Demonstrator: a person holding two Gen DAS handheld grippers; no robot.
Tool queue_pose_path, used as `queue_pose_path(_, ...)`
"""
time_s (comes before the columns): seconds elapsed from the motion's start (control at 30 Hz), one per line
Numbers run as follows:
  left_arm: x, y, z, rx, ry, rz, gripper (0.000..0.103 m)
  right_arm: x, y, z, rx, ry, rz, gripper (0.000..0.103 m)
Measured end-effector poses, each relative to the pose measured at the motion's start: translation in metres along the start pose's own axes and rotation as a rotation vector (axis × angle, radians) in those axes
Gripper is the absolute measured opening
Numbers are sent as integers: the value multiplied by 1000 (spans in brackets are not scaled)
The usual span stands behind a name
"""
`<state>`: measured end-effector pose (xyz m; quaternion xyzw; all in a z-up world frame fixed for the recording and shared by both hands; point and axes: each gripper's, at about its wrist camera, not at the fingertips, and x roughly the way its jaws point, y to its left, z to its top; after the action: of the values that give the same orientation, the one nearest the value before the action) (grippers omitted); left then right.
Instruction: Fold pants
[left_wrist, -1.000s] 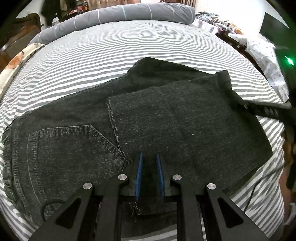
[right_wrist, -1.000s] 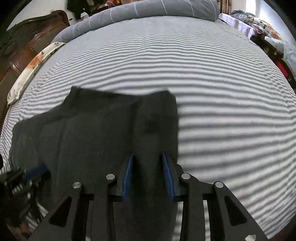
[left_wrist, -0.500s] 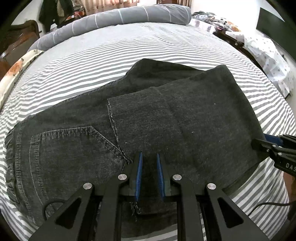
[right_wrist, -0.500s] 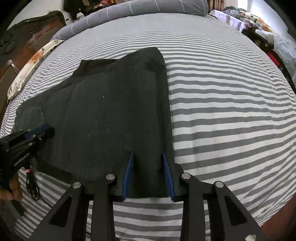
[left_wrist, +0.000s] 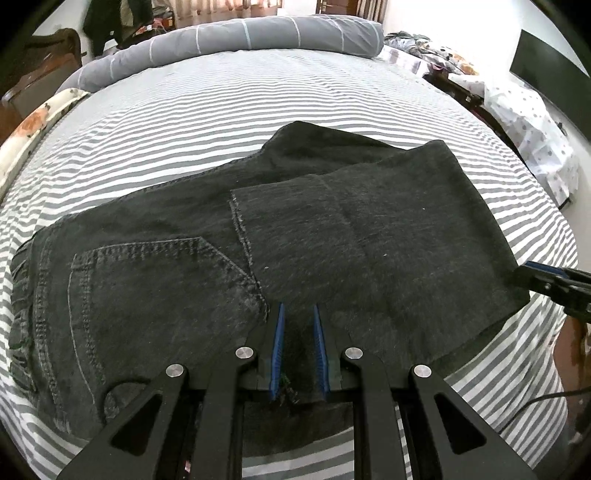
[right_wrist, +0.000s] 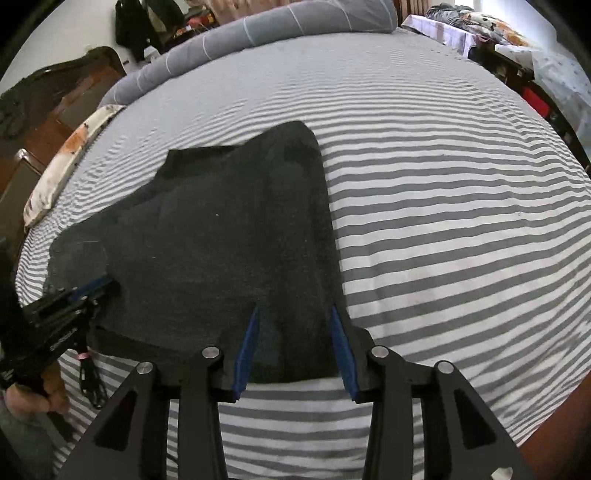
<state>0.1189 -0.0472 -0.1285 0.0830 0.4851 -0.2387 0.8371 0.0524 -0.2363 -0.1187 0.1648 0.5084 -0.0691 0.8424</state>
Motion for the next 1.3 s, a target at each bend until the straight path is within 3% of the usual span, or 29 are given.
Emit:
queue_pose_path(0.13, -5, 10, -1, -30, -3, 14, 17, -13, 1, -11, 20, -8, 35, 38)
queue_pose_path(0.37, -14, 35, -4, -161, -5, -58, 17, -16, 7, -37, 32, 4, 131, 38)
queue_pose_path(0.57, -17, 13, -4, -91, -16, -141, 17, -2, 4, -46, 20, 24, 180, 41)
queue_pose_path(0.63, -11, 4, -4, -54, 7, -137, 17, 2, 3, -46, 14, 26, 196, 41)
queue_pose_path(0.77, 3, -10, -6, 1, 51, -99, 17, 11, 0, -41, 36, -4, 215, 55)
queue_pose_path(0.97, 8, -10, -6, 1, 56, -90, 17, 20, -10, -35, 125, -72, 214, 57)
queue_pose_path(1.03, 9, -10, -6, 3, 55, -89, 17, 18, -13, -34, 155, -102, 171, 50)
queue_pose_path(1.1, 9, -11, -7, 10, 54, -85, 17, 14, -16, -38, 184, -131, 131, 37)
queue_pose_path(1.17, 9, -11, -8, 14, 53, -82, 17, 14, -21, -45, 216, -142, 98, 32)
queue_pose_path(1.3, 9, -12, -8, 19, 55, -74, 17, 22, -31, -46, 270, -118, 130, 34)
